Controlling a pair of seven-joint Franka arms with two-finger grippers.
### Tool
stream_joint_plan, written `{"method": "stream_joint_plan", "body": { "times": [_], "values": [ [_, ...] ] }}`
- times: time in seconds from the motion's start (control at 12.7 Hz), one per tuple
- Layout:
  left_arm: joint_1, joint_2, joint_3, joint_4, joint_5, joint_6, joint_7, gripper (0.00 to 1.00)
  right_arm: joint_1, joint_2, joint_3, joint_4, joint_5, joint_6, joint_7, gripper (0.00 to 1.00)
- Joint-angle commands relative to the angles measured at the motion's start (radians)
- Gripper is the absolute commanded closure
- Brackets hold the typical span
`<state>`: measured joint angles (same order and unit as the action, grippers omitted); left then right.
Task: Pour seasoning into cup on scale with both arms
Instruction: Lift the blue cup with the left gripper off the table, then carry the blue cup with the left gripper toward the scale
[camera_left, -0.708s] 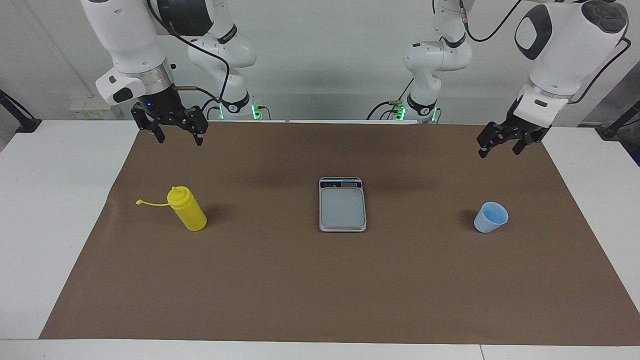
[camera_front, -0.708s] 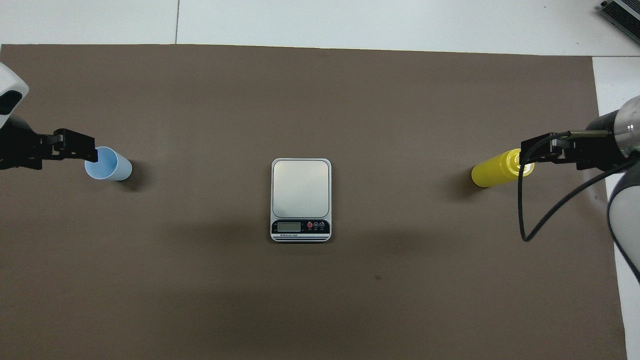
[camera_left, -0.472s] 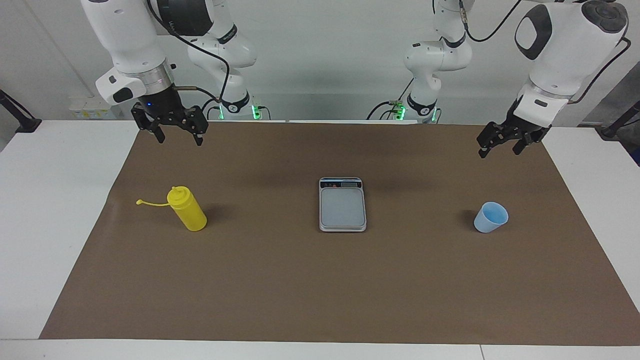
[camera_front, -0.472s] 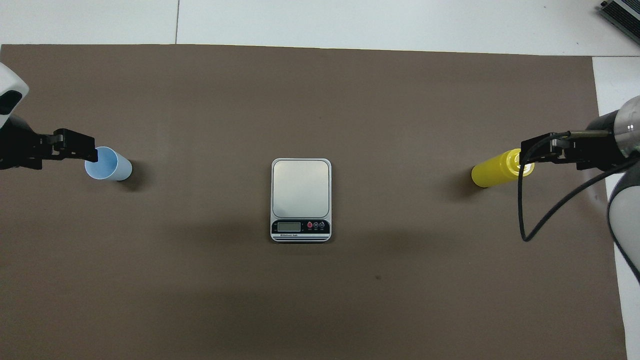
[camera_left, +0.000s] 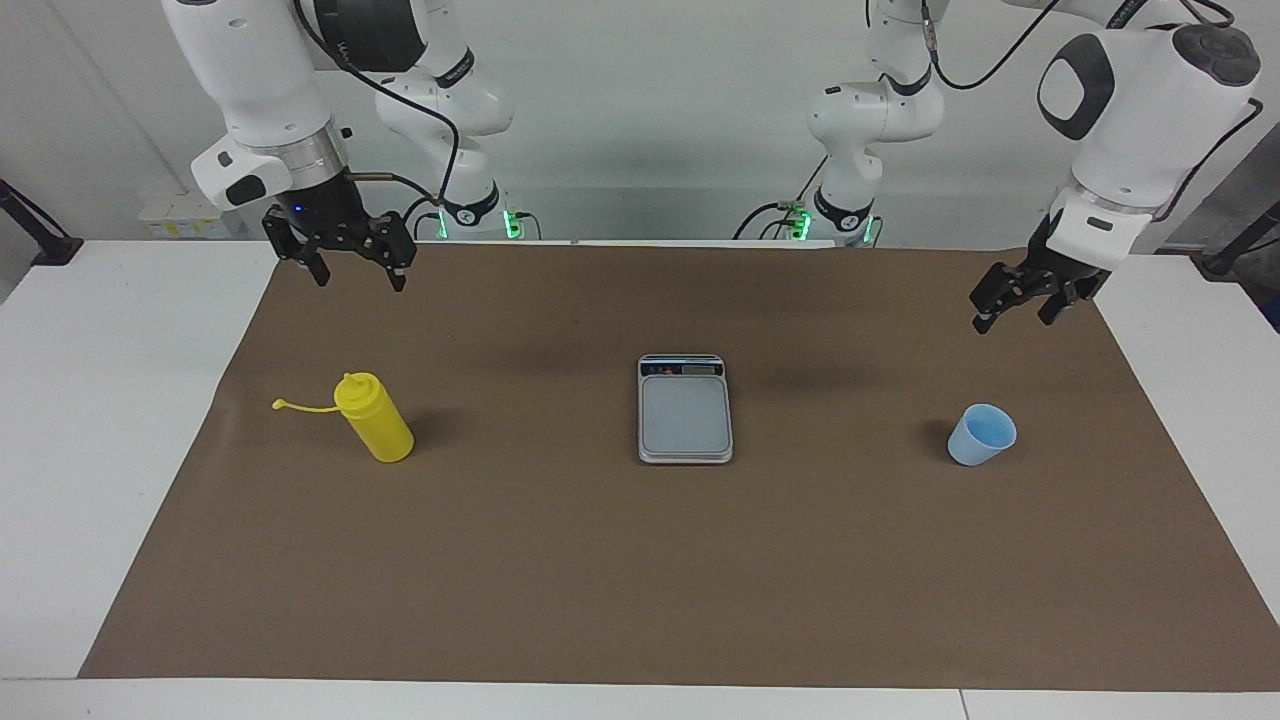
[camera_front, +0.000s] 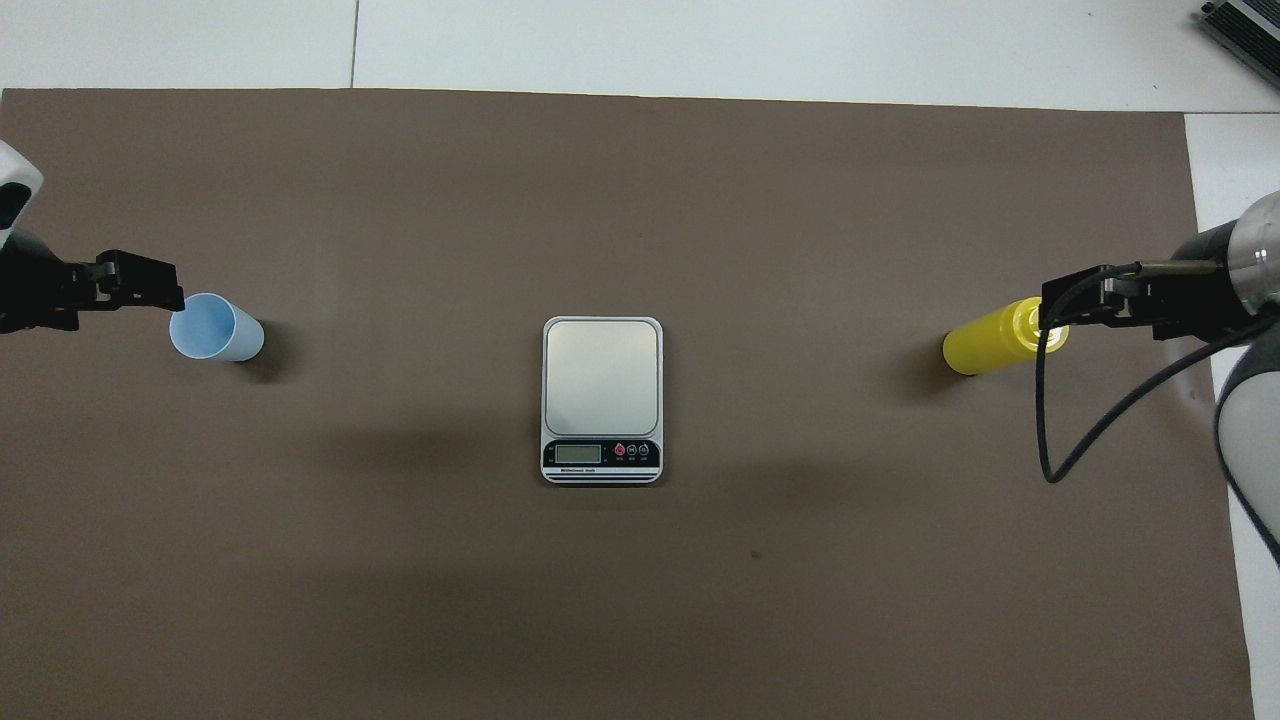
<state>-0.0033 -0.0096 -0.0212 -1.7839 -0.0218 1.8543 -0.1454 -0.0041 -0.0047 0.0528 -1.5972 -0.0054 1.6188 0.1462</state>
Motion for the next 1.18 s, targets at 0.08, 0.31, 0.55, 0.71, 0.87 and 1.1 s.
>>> {"method": "stream_joint_plan", "body": {
  "times": [0.08,0.31,0.55,0.71,0.87,1.1],
  "values": [
    [0.009,0.072,-0.005,-0.109,-0.006,0.207,0.001,0.0,-0.013,-0.021,0.009,-0.026,0.015,0.007,0.006,0.0],
    [0.019,0.073,-0.005,-0.244,-0.006,0.383,0.013,0.0,-0.013,-0.021,0.009,-0.026,0.015,0.007,0.006,0.0],
    [0.017,0.086,-0.005,-0.319,-0.006,0.468,0.035,0.0,-0.013,-0.021,0.009,-0.026,0.015,0.007,0.006,0.0],
    [0.017,0.101,-0.005,-0.339,-0.006,0.488,0.081,0.0,-0.013,-0.021,0.009,-0.026,0.015,0.007,0.006,0.0],
    [0.016,0.112,-0.005,-0.342,-0.006,0.488,0.081,0.0,-0.013,-0.021,0.009,-0.026,0.015,0.007,0.006,0.0],
    [0.016,0.117,-0.005,-0.374,-0.006,0.54,0.081,0.0,-0.013,-0.021,0.009,-0.026,0.015,0.007,0.006,0.0]
  ]
}}
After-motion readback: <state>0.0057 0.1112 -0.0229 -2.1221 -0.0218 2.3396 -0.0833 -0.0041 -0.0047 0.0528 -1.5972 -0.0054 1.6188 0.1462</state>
